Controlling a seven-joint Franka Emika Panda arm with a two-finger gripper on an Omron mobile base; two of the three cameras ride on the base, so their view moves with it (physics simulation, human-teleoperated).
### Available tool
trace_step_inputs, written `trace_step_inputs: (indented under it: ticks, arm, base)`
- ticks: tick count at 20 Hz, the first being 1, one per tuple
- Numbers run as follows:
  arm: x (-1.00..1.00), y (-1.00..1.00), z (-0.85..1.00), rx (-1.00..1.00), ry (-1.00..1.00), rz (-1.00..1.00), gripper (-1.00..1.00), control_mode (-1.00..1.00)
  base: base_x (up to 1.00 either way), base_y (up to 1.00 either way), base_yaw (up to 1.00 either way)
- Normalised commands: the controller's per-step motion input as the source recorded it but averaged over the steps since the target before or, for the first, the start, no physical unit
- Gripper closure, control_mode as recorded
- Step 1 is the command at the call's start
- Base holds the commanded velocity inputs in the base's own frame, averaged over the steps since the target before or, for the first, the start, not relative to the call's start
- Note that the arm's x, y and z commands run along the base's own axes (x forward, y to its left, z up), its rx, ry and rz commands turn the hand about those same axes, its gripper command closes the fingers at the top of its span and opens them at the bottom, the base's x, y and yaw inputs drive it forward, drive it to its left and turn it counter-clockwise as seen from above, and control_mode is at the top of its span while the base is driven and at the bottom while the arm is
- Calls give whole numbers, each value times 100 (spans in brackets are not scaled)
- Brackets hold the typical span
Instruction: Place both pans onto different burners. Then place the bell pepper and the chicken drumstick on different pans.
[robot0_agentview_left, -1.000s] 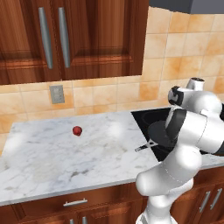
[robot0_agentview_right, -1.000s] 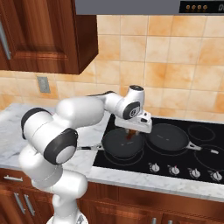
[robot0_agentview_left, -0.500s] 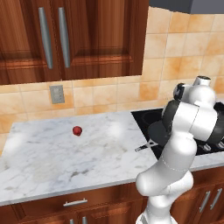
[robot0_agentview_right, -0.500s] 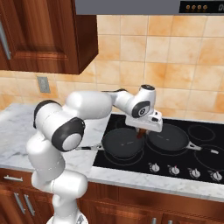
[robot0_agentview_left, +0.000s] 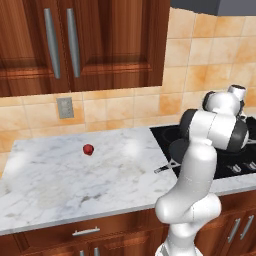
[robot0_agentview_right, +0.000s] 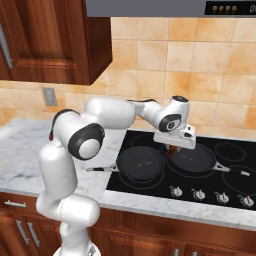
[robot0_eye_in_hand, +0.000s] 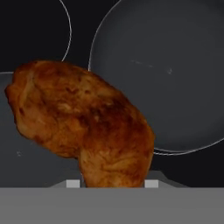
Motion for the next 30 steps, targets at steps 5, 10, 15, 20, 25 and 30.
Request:
trace_step_inputs:
  ticks: [5, 10, 15, 20, 25, 30]
  arm:
    - [10, -31, -14, 0, 0, 0, 100, -100]
    - [14, -27, -15, 0, 0, 0, 100, -100]
    - [21, -25, -14, 0, 0, 0, 100, -100]
    - [18, -24, -19, 0, 0, 0, 100, -100]
    - [11, -24, -23, 0, 0, 0, 100, -100]
    - [16, -14, -19, 0, 0, 0, 100, -100]
  base:
    - [0, 0, 0]
    - [0, 0, 0]
    - [0, 0, 0]
    - [0, 0, 0]
    - [0, 0, 0]
    - [0, 0, 0]
